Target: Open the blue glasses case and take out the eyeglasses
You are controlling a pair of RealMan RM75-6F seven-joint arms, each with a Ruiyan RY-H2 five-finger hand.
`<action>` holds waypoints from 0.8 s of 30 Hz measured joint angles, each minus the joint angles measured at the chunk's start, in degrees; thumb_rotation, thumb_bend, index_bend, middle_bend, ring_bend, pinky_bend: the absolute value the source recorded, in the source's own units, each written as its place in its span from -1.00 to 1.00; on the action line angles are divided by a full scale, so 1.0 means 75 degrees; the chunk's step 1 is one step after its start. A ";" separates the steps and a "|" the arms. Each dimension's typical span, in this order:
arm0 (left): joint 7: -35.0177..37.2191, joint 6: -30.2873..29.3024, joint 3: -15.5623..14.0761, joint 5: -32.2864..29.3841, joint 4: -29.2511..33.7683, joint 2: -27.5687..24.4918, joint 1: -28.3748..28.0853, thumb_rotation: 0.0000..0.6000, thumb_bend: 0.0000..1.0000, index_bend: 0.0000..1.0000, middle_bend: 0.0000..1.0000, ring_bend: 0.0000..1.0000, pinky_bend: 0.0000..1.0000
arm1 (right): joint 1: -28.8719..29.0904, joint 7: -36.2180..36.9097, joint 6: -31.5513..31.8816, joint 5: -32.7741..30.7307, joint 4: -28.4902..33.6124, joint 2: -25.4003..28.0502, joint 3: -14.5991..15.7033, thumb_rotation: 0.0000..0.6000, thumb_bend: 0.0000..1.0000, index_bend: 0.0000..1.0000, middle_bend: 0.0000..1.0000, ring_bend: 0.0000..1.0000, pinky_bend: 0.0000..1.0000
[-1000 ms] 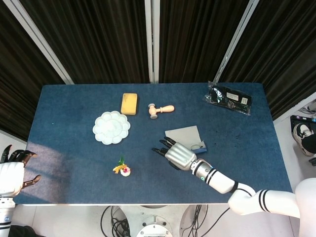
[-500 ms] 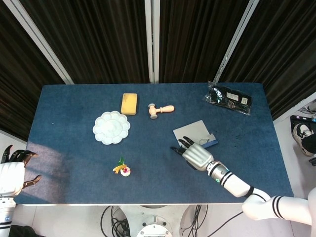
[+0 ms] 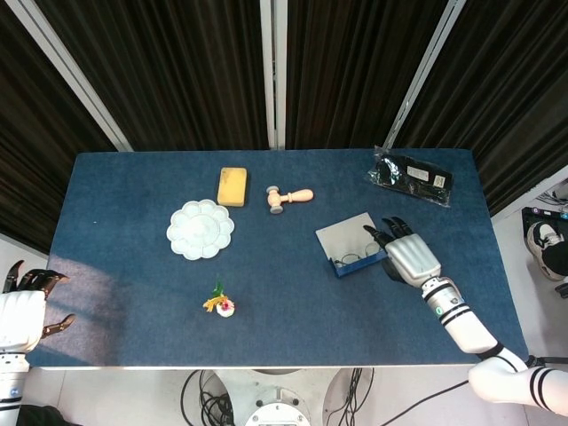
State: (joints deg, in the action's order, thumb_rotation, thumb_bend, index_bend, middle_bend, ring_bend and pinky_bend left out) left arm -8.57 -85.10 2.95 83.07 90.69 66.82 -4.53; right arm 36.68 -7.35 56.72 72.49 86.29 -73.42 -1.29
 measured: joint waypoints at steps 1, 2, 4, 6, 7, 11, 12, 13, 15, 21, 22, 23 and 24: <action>-0.0001 -0.0002 -0.0002 0.0002 0.0000 0.0002 0.0000 1.00 -0.87 -0.31 -0.43 -0.61 -0.86 | -0.0017 0.0044 -0.0171 -0.0230 -0.0111 0.0013 -0.0033 1.00 0.23 -0.98 -0.42 -1.00 -1.00; 0.0001 -0.0002 -0.0002 0.0002 0.0000 0.0004 0.0001 1.00 -0.87 -0.31 -0.43 -0.61 -0.86 | -0.0025 0.0081 -0.0318 -0.0394 -0.0209 0.0012 -0.0056 1.00 0.26 -0.99 -0.42 -1.00 -1.00; -0.0002 0.0006 -0.0004 -0.0008 -0.0001 0.0003 0.0002 1.00 -0.87 -0.31 -0.43 -0.61 -0.86 | -0.0031 0.0173 -0.0635 -0.0685 -0.0444 -0.0020 -0.0100 1.00 0.30 -1.00 -0.41 -1.00 -1.00; -0.0013 0.0015 -0.0006 -0.0012 0.0009 -0.0005 -0.0001 1.00 -0.87 -0.31 -0.43 -0.61 -0.86 | -0.0025 0.0324 -0.1009 -0.0918 -0.0810 -0.0128 -0.0151 1.00 0.32 -1.00 -0.41 -1.00 -1.00; -0.0019 0.0013 -0.0005 -0.0010 0.0014 -0.0008 -0.0002 1.00 -0.87 -0.31 -0.43 -0.61 -0.86 | -0.0021 0.0365 -0.1089 -0.0951 -0.0903 -0.0166 -0.0163 1.00 0.33 -1.00 -0.41 -1.00 -1.00; -0.0044 0.0001 -0.0004 -0.0010 0.0031 -0.0014 0.0002 1.00 -0.87 -0.31 -0.43 -0.61 -0.86 | 0.0022 0.0702 -0.1504 -0.1078 -0.1420 -0.0457 -0.0273 1.00 0.34 -1.00 -0.41 -1.00 -1.00; -0.0052 0.0005 -0.0004 -0.0011 0.0034 -0.0014 -0.0001 1.00 -0.87 -0.31 -0.43 -0.61 -0.86 | 0.0045 0.0801 -0.1576 -0.1064 -0.1510 -0.0532 -0.0309 1.00 0.35 -1.00 -0.41 -1.00 -1.00; -0.0063 0.0012 -0.0003 -0.0013 0.0040 -0.0013 -0.0005 1.00 -0.87 -0.31 -0.43 -0.61 -0.86 | 0.0069 0.0874 -0.1623 -0.1032 -0.1561 -0.0582 -0.0337 1.00 0.35 -1.00 -0.42 -1.00 -1.00; -0.0082 0.0024 -0.0003 -0.0016 0.0048 -0.0011 -0.0013 1.00 -0.87 -0.31 -0.43 -0.61 -0.86 | 0.0126 0.0995 -0.1691 -0.0920 -0.1608 -0.0670 -0.0388 1.00 0.35 -1.00 -0.42 -1.00 -1.00; -0.0111 0.0024 0.0000 -0.0037 0.0071 -0.0016 -0.0010 1.00 -0.87 -0.31 -0.43 -0.61 -0.86 | 0.0523 0.1071 -0.1895 -0.0499 -0.1627 -0.1012 -0.0589 1.00 0.36 -1.00 -0.42 -1.00 -1.00; -0.0104 0.0016 -0.0001 -0.0039 0.0072 -0.0018 -0.0004 1.00 -0.87 -0.31 -0.43 -0.61 -0.86 | 0.0632 0.1046 -0.1960 -0.0460 -0.1624 -0.1104 -0.0637 1.00 0.36 -1.00 -0.42 -1.00 -1.00; -0.0096 0.0009 -0.0002 -0.0041 0.0073 -0.0020 0.0003 1.00 -0.87 -0.31 -0.42 -0.61 -0.86 | 0.0714 0.1020 -0.2008 -0.0434 -0.1622 -0.1179 -0.0673 1.00 0.36 -1.00 -0.42 -1.00 -1.00; -0.0089 0.0002 -0.0004 -0.0045 0.0072 -0.0026 0.0010 1.00 -0.87 -0.31 -0.42 -0.61 -0.86 | 0.0795 0.0990 -0.2053 -0.0409 -0.1618 -0.1260 -0.0708 1.00 0.36 -1.00 -0.42 -1.00 -1.00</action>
State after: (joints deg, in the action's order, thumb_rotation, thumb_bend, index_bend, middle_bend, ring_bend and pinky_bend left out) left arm -9.24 -85.09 2.92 82.73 91.22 66.62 -4.45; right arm 42.65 0.08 41.32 69.42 74.16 -82.88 -6.60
